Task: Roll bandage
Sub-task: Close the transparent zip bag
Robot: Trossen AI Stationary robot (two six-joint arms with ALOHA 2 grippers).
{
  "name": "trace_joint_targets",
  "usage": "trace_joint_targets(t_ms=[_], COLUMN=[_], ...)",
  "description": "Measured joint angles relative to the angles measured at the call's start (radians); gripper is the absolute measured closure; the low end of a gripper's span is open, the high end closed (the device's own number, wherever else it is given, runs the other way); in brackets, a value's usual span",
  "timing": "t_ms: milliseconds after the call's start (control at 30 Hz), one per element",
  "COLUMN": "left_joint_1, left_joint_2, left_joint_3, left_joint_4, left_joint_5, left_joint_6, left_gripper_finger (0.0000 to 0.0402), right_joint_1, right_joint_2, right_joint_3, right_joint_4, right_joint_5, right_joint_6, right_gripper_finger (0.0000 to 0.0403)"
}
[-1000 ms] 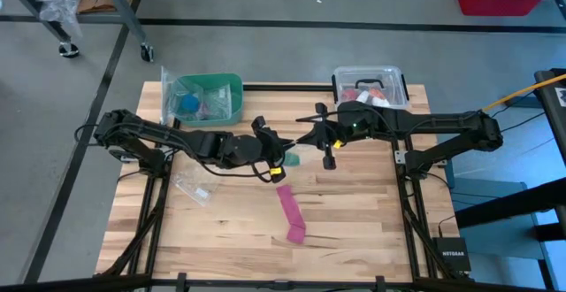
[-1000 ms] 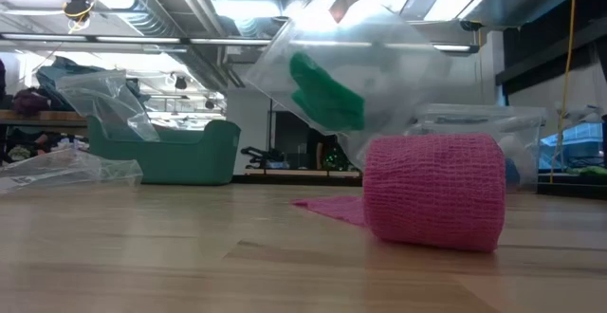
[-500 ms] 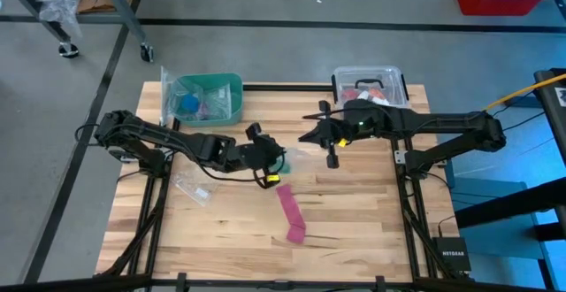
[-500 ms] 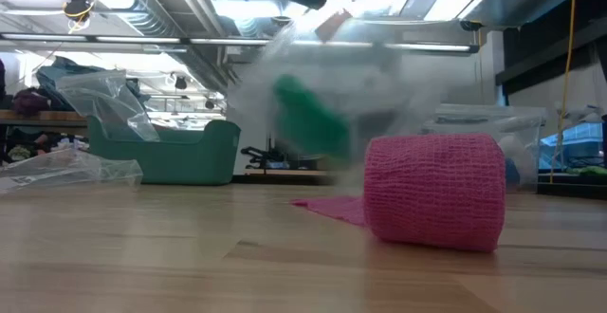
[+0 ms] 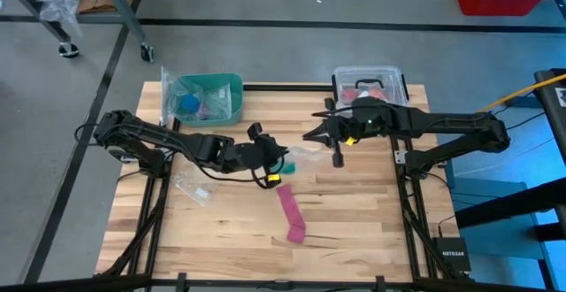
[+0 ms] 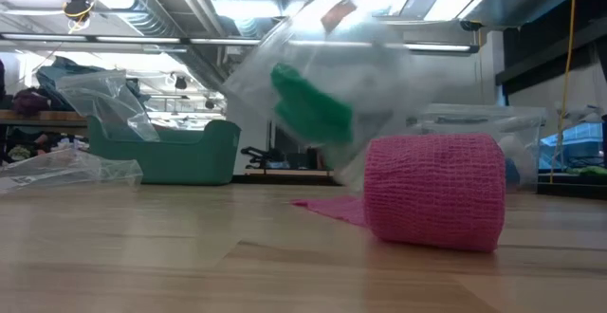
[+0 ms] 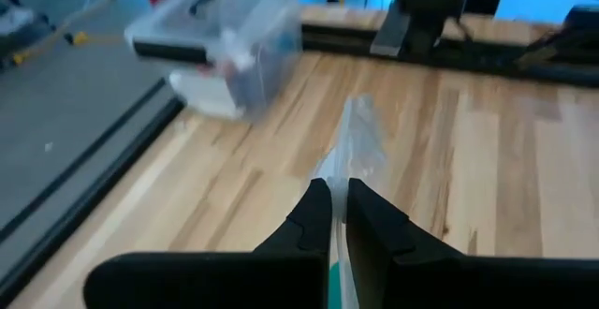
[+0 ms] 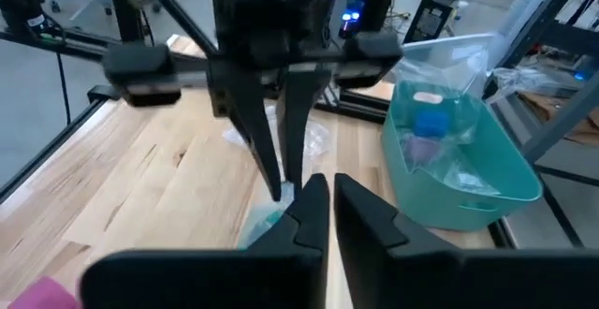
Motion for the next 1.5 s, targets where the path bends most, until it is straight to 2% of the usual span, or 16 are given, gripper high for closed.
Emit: trace_joint_targets(t_ms=[233, 567, 967, 1133, 1500], left_joint_1=[0.000, 0.000, 0.000, 0.000, 0.000], left_joint_2=[0.000, 0.000, 0.000, 0.000, 0.000], left_joint_3=[0.000, 0.000, 0.000, 0.001, 0.001], left_joint_4=[0.085, 0.089, 0.173, 0.171, 0.176], left_joint_5=[-0.001, -0.001, -0.001, 0.000, 0.000], left_joint_6=[0.079, 0.129, 0.166, 0.178, 0.175], left_gripper_finger=[0.0396, 0.0395, 0.0393, 0.0397, 0.0397], right_joint_1=[0.000, 0.000, 0.000, 0.000, 0.000], right_joint_2=[0.040, 0.054, 0.085, 0.089, 0.093], right_joint_3=[0.000, 0.000, -0.002, -0.002, -0.002], right_joint_4=[0.002, 0.016, 0.030, 0.054, 0.045], right_joint_5=[-0.096, -0.096, -0.095, -0.104, -0.105], right_joint_6=[-0.001, 0.025, 0.026, 0.026, 0.026], right_gripper_finger=[0.0339, 0.0265, 0.0256, 0.0274, 0.0388])
